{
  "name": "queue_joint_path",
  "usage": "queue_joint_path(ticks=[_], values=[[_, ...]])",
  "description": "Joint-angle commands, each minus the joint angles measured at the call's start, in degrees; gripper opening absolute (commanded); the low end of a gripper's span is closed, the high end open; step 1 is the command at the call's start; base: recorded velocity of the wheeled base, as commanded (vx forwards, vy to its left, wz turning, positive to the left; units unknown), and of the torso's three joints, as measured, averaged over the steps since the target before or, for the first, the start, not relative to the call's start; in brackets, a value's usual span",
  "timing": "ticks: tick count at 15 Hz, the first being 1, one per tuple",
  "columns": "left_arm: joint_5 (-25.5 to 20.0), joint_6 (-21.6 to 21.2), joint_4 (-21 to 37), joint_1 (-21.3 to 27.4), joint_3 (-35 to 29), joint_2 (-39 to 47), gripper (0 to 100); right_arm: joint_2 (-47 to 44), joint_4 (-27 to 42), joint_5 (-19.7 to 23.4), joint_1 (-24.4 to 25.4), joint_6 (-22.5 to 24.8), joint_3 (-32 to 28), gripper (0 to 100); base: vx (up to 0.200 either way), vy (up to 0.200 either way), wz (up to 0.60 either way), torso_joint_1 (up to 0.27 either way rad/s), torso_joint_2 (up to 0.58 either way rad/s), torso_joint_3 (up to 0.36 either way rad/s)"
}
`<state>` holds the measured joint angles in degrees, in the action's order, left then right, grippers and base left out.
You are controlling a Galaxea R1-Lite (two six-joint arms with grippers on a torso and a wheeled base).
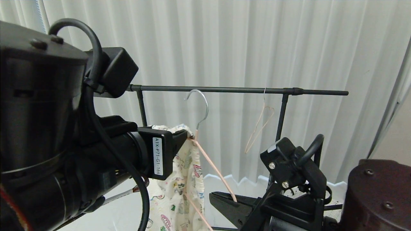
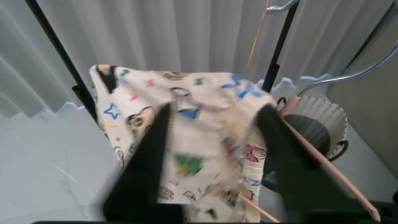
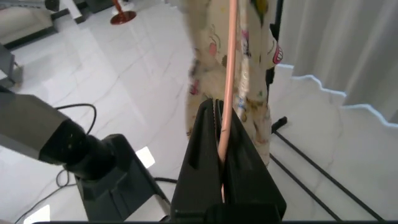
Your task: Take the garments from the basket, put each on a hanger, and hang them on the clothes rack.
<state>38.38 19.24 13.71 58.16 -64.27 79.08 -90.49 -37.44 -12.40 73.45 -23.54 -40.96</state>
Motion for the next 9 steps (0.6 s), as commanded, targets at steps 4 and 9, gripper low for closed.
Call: queue_joint_path(ticks=[4, 9], values=[[0.0, -0.1, 0.0, -0.3, 2.0, -2.8, 100, 2.2, -0.1, -4.9, -0.2, 0.5, 0.1, 0, 0.000, 0.000, 0.00, 0.000, 0.00, 0.000], [-0.4, -4.0, 0.1, -6.4, 7.2, -5.0, 100, 7.5, -0.1, -6.9, -3.4, 6.9, 3.8, 0, 0.000, 0.000, 0.00, 0.000, 0.00, 0.000]])
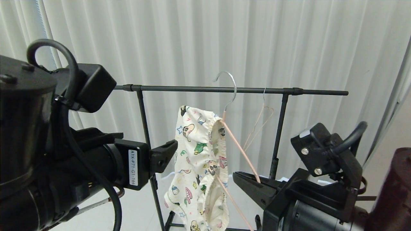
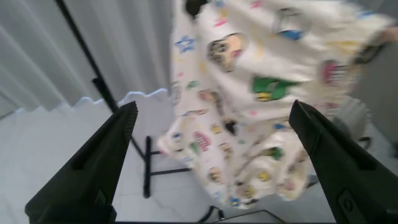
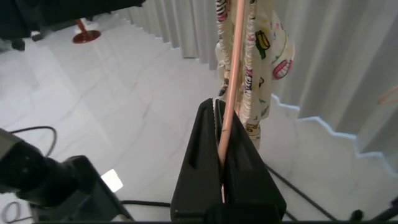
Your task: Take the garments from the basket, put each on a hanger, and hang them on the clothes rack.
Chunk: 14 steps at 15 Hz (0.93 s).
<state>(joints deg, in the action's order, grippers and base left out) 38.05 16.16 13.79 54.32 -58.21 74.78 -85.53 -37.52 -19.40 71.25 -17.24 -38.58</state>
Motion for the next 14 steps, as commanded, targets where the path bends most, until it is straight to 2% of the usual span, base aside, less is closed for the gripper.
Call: queue_joint_path(ticks=[1, 3, 7, 9, 10, 12, 13, 14], values=[[-1.2, -3.0, 0.0, -4.3, 1.9, -1.0, 100, 3.9, 0.0, 0.4, -2.3, 1.6, 2.8, 0, 0.000, 0.000, 0.00, 0.000, 0.00, 0.000], [-6.2, -4.5, 0.0, -5.6, 3.3, -3.1, 100, 6.8, 0.2, 1.9, -3.7, 2.5, 5.4, 0, 0.000, 0.000, 0.00, 0.000, 0.00, 0.000], [-15.3, -12.7, -0.5, -6.9, 7.0, -7.1, 100, 12.9, 0.5, 6.1, -5.7, 6.1, 12.9, 0, 0.000, 0.000, 0.00, 0.000, 0.00, 0.000], [-23.6, -14.2, -4.6, -6.9, 8.5, -8.9, 100, 16.0, 2.3, 8.4, -5.6, 7.7, 16.5, 0, 0.000, 0.000, 0.00, 0.000, 0.00, 0.000], [-28.4, -17.3, -7.4, -6.9, 10.2, -10.1, 100, 17.8, 3.9, 9.4, -5.6, 8.6, 17.9, 0, 0.000, 0.000, 0.00, 0.000, 0.00, 0.000], [-31.3, -26.0, -10.4, -6.6, 14.0, -11.9, 100, 20.2, 6.1, 10.6, -5.5, 8.9, 19.5, 0, 0.000, 0.000, 0.00, 0.000, 0.00, 0.000], [-32.2, -28.6, -10.8, -5.1, 15.6, -13.5, 100, 20.9, 6.7, 11.0, -5.4, 8.9, 20.2, 0, 0.000, 0.000, 0.00, 0.000, 0.00, 0.000], [-32.7, -28.9, -10.7, -4.3, 16.2, -14.2, 100, 21.2, 6.8, 11.0, -5.4, 8.9, 20.7, 0, 0.000, 0.000, 0.00, 0.000, 0.00, 0.000]])
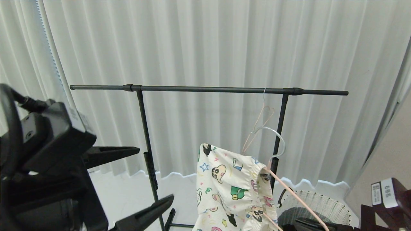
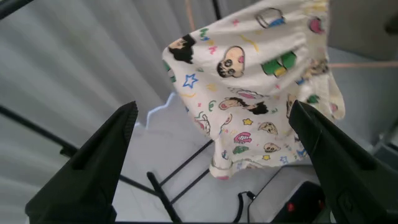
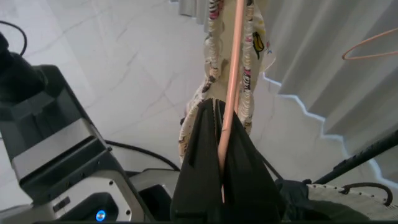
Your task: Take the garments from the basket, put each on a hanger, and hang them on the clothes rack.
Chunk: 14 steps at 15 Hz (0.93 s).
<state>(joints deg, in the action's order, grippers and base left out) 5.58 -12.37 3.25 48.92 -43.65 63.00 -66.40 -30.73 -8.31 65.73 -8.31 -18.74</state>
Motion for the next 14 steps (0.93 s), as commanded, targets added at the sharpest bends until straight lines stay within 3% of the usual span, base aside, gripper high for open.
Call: queue_joint_path(ticks=[1, 4, 10, 12, 14], values=[[-0.7, -0.4, -0.3, 1.6, 3.0, -3.9, 100, 2.3, 0.0, 0.5, 0.5, 0.0, 1.8, 0, 0.000, 0.000, 0.00, 0.000, 0.00, 0.000], [-5.4, -0.7, -0.2, 2.8, 6.8, -10.4, 100, 2.9, 0.0, 1.7, 3.5, 0.1, 4.2, 0, 0.000, 0.000, 0.00, 0.000, 0.00, 0.000], [-7.0, -0.6, -0.2, 2.3, 11.8, -13.3, 100, 4.8, 0.0, 8.8, 4.1, 0.1, 7.4, 0, 0.000, 0.000, 0.00, 0.000, 0.00, 0.000], [-10.5, -0.7, -0.2, 2.6, 12.4, -12.4, 100, 4.7, 0.0, 10.2, 4.1, 0.1, 7.4, 0, 0.000, 0.000, 0.00, 0.000, 0.00, 0.000], [-16.8, -1.2, -0.4, 3.7, 11.5, -7.6, 100, 4.6, 0.0, 14.1, 5.0, 0.8, 7.8, 0, 0.000, 0.000, 0.00, 0.000, 0.00, 0.000]])
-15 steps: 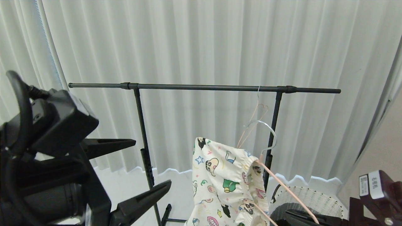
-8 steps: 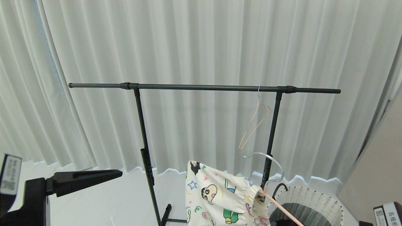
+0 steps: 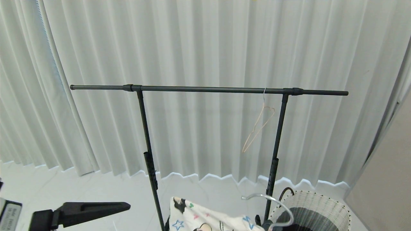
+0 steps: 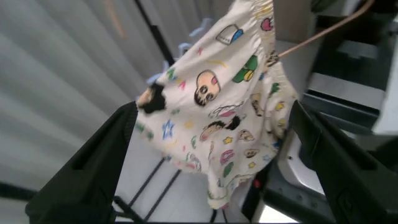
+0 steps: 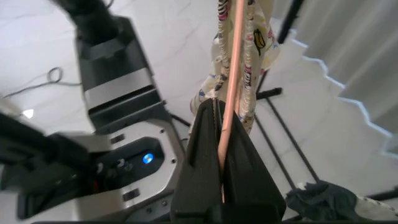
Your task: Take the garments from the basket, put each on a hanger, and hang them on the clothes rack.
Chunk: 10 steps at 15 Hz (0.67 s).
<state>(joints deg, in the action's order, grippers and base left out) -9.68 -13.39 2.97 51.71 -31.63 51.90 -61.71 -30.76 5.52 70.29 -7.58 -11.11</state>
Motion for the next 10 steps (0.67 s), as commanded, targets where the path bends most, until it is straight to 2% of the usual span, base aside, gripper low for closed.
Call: queue_joint_path(ticks=[1, 5, 8, 10], values=[[-3.5, -1.1, -0.1, 1.9, -0.6, 5.7, 100, -0.2, 0.0, 1.6, 0.8, 1.1, 0.1, 0, 0.000, 0.000, 0.00, 0.000, 0.00, 0.000], [-10.6, -5.6, -0.1, 2.2, -0.4, 12.8, 100, -0.3, 0.7, 6.1, 1.2, 5.6, 0.0, 0, 0.000, 0.000, 0.00, 0.000, 0.00, 0.000], [-11.6, -6.1, -0.4, 2.2, -1.1, 16.7, 100, -0.3, 2.1, 7.8, 2.8, 9.3, 0.0, 0, 0.000, 0.000, 0.00, 0.000, 0.00, 0.000], [-11.6, -6.1, -2.9, 2.8, -1.2, 19.6, 100, -1.0, 2.1, 7.9, 4.4, 9.3, -0.1, 0, 0.000, 0.000, 0.00, 0.000, 0.00, 0.000]])
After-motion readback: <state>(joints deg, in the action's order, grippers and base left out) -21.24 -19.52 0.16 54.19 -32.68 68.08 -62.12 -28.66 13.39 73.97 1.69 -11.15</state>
